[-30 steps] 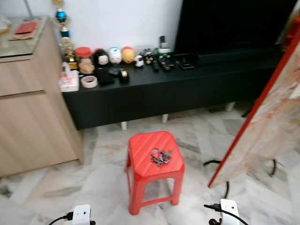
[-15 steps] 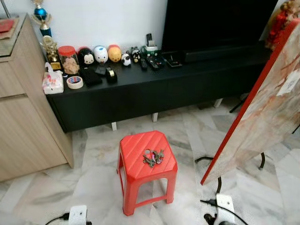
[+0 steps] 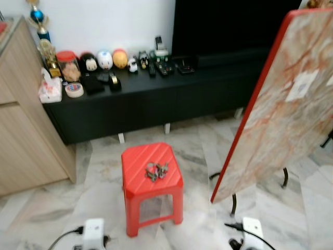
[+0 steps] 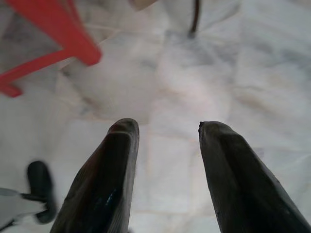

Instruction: Hang keys on a hook

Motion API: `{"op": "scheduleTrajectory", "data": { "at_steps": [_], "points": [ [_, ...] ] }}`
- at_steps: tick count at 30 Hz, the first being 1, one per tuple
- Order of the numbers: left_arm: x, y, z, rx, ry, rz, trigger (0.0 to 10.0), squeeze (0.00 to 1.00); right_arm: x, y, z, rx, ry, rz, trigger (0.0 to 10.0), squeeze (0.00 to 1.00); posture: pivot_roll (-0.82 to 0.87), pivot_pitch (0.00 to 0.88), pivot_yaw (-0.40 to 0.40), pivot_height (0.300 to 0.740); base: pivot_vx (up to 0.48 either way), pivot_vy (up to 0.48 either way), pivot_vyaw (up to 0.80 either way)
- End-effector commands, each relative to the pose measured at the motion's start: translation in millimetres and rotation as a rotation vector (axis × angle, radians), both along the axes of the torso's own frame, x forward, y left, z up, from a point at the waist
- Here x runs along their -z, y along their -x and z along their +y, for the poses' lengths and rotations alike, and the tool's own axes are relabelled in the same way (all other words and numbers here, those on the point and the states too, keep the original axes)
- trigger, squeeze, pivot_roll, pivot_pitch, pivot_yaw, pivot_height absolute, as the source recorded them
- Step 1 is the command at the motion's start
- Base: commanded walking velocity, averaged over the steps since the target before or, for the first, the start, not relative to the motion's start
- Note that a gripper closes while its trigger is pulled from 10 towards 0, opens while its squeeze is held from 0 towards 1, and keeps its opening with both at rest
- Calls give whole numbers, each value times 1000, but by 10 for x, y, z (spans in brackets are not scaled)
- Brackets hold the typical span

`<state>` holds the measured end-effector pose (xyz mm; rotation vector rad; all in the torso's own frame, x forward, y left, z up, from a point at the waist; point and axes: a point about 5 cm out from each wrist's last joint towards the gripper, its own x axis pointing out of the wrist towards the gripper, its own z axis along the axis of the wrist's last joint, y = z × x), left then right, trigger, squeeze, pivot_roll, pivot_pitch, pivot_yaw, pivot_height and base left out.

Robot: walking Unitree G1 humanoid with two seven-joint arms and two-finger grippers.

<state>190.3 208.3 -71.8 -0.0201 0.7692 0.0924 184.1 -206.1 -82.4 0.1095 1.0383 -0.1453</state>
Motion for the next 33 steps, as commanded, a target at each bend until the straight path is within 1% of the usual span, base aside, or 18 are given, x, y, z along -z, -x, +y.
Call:
{"op": "scheduleTrajectory", "data": {
  "at_steps": [1,11,16,18,20,23,24,28,29,30,33],
  "points": [
    [-7,22,78,-9,-20,-2,10000,0,2,-10,39,-2,-11,1,10000,0,64,0,-76,740,0,-412,0],
    [-52,-46,80,-2,-19,-40,10000,0,2,-10,39,-2,-12,-1,10000,0,64,0,-77,740,0,-468,0],
    [-107,-136,81,6,-23,-73,10000,0,2,-11,39,-4,-10,-1,10000,0,64,0,-77,740,0,-480,0],
    [-113,-146,81,7,-24,-76,10000,0,2,-11,39,-5,-10,-1,10000,0,64,0,-77,740,0,-480,0],
    [-150,-202,75,17,-28,-100,10000,0,1,-11,36,-7,-9,-1,10000,0,64,0,-77,740,0,-480,0],
    [-171,-234,70,23,-29,-116,10000,0,1,-11,35,-10,-8,-1,10000,0,64,0,-77,740,0,0,0],
    [-231,-315,61,39,-34,-155,10000,0,1,-10,33,-17,-6,-1,10000,0,63,0,-78,740,0,0,0],
    [-319,-425,55,61,-44,-210,10000,0,-1,-11,27,-27,-2,0,10000,0,67,0,-79,740,0,0,0],
    [-353,-467,56,70,-50,-229,10000,0,-1,-10,22,-27,2,0,10000,0,68,0,-83,740,0,-465,0],
    [-422,-545,51,85,-59,-268,10000,0,-3,-9,10,-27,11,0,10000,0,73,0,-86,740,0,-270,0],
    [-526,-646,51,101,-73,-331,10000,0,-7,-12,-4,-45,28,0,10000,0,75,0,-88,740,0,0,0]
  ]
}}
